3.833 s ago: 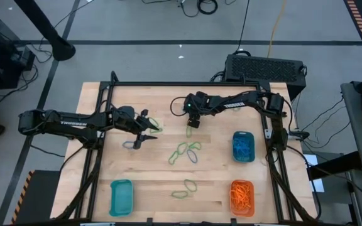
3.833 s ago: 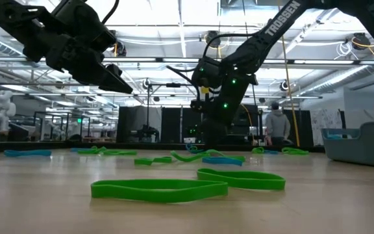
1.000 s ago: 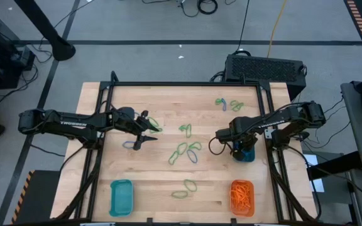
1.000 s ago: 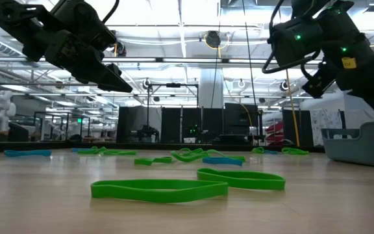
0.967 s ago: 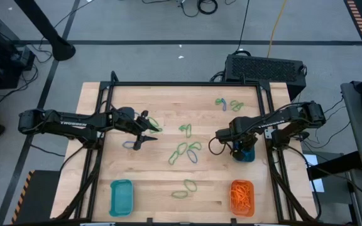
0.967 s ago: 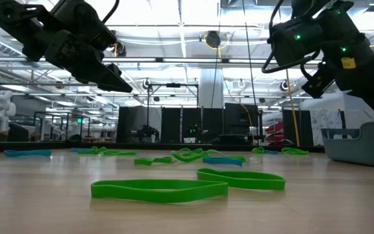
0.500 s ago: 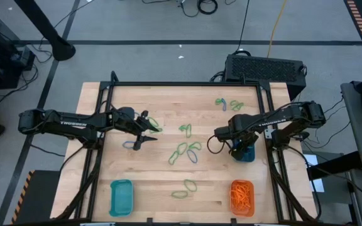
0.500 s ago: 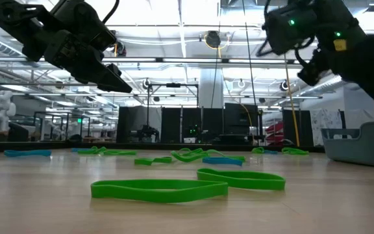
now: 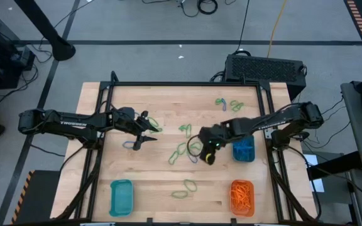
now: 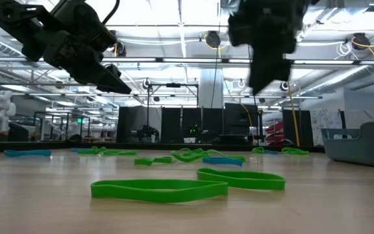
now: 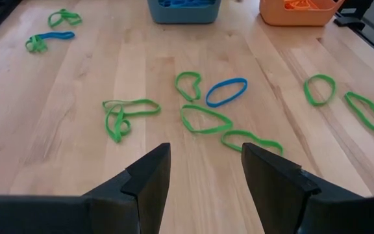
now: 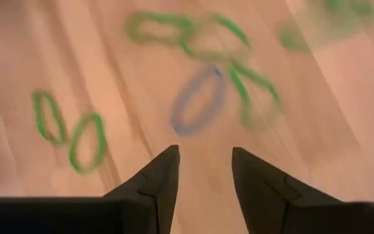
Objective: Sort rubber bands into baskets
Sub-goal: Put the blue rubber band into the dark blue bin
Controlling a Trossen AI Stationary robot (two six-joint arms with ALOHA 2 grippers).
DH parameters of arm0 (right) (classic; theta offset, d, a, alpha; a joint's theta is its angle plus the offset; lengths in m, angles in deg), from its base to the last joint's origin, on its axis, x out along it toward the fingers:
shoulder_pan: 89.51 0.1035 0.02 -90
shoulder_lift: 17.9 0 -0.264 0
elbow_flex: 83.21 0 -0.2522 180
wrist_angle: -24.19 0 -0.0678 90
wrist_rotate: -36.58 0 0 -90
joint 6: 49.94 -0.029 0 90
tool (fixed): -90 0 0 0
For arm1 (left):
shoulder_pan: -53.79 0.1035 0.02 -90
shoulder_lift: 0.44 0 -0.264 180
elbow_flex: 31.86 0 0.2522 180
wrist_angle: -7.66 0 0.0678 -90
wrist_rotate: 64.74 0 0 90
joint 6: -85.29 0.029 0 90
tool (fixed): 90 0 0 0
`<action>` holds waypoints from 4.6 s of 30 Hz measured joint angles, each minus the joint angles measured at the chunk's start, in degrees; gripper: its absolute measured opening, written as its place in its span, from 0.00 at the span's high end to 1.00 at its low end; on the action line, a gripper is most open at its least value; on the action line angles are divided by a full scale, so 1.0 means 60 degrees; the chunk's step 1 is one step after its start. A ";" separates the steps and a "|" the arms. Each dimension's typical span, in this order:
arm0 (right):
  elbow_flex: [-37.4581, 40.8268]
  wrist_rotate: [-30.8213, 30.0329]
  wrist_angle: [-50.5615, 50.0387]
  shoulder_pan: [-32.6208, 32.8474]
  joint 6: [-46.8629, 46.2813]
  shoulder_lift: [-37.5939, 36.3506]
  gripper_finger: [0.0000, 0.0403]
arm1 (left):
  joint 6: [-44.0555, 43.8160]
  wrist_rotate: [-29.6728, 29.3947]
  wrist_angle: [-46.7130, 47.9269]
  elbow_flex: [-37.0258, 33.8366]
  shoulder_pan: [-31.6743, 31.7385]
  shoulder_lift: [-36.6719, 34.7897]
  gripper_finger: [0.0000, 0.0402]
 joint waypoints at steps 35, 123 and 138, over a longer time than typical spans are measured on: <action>0.0029 -0.1485 0.2662 0.1336 0.0968 0.3252 0.67 | 0.1770 0.0561 -0.3538 0.0052 -0.1832 0.2634 0.51; 0.1115 0.0085 -0.6832 0.1318 -0.0939 -0.0380 0.76 | 0.0504 -0.2386 0.1750 0.0069 -0.1665 -0.3021 0.51; -0.0154 -0.0892 -0.4975 -0.2505 -0.0423 -0.0380 0.71 | 0.0757 -0.2309 0.0709 0.0069 -0.1665 -0.1560 0.51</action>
